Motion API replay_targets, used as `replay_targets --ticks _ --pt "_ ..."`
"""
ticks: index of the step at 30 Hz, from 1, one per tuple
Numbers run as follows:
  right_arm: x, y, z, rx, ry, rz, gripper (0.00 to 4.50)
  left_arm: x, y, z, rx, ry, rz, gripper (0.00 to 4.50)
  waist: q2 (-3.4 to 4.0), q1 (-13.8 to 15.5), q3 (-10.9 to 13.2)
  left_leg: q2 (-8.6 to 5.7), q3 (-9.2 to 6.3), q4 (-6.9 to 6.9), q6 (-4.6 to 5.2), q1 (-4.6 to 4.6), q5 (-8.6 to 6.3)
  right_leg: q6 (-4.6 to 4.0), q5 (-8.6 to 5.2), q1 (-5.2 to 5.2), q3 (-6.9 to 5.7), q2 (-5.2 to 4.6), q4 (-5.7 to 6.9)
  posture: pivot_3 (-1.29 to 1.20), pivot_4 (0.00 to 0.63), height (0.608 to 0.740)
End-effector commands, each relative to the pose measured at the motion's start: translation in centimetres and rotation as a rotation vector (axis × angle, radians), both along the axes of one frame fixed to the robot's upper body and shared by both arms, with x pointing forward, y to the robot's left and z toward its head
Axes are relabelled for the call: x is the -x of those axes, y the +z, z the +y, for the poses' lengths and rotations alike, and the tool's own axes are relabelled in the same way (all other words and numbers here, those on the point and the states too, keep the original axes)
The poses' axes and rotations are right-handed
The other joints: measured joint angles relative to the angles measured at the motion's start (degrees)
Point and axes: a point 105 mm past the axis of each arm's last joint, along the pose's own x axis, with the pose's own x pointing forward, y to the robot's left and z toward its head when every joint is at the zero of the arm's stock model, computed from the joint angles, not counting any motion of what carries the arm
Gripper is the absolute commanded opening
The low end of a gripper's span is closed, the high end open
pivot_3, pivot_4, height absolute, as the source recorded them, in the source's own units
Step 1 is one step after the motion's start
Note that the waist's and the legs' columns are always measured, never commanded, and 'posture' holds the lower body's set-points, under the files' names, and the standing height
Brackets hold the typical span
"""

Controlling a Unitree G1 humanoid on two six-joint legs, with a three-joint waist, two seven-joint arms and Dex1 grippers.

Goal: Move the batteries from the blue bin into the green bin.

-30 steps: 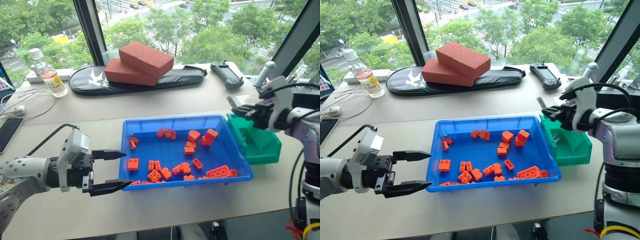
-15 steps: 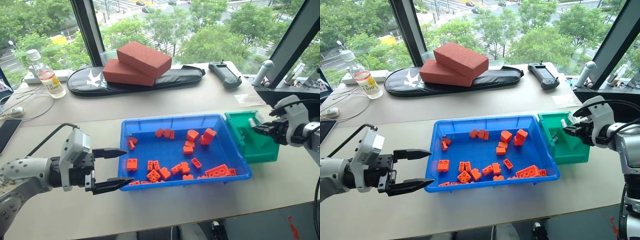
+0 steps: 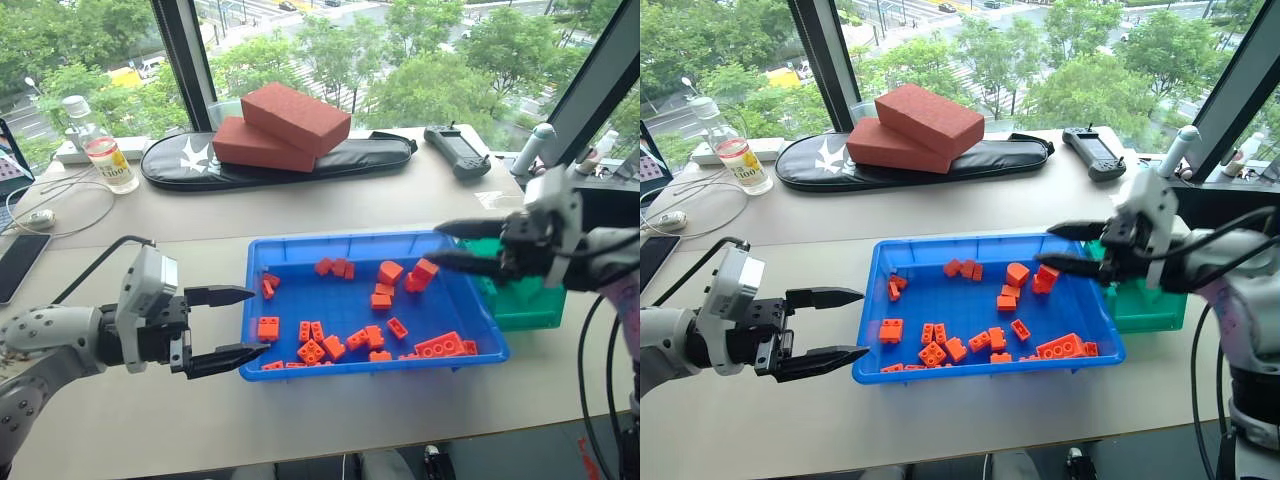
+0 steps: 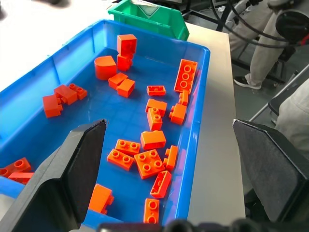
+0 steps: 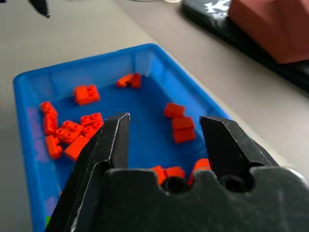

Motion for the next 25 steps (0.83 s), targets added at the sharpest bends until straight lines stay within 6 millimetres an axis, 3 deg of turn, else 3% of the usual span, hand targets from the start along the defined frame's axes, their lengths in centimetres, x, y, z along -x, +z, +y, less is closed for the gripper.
replay_targets --ticks 1,12,25 --pt "1.9 0.3 0.9 -0.010 0.134 -0.045 2.73 0.3 0.8 -0.2 0.013 -0.007 -0.031 4.50 -0.01 0.3 0.0 0.00 0.00 0.01 0.00 0.02 0.00 0.01 0.00 0.00 0.00 0.01 0.01 0.00 0.150 0.740" --pt "0.9 -2.0 0.9 -0.020 0.116 -0.018 2.73 0.3 0.8 -0.1 0.034 0.005 -0.014 4.50 -0.01 0.3 0.0 0.03 0.00 0.02 0.00 0.08 0.00 0.01 0.00 0.02 -0.01 0.04 0.08 0.00 0.150 0.740" --pt "0.8 -2.6 1.4 -0.002 0.136 -0.012 2.73 -0.4 1.0 0.2 0.050 0.036 -0.022 4.50 -0.01 0.3 0.0 0.03 0.00 0.02 0.00 0.08 0.00 0.00 0.00 0.02 -0.01 0.04 0.09 0.00 0.150 0.740"
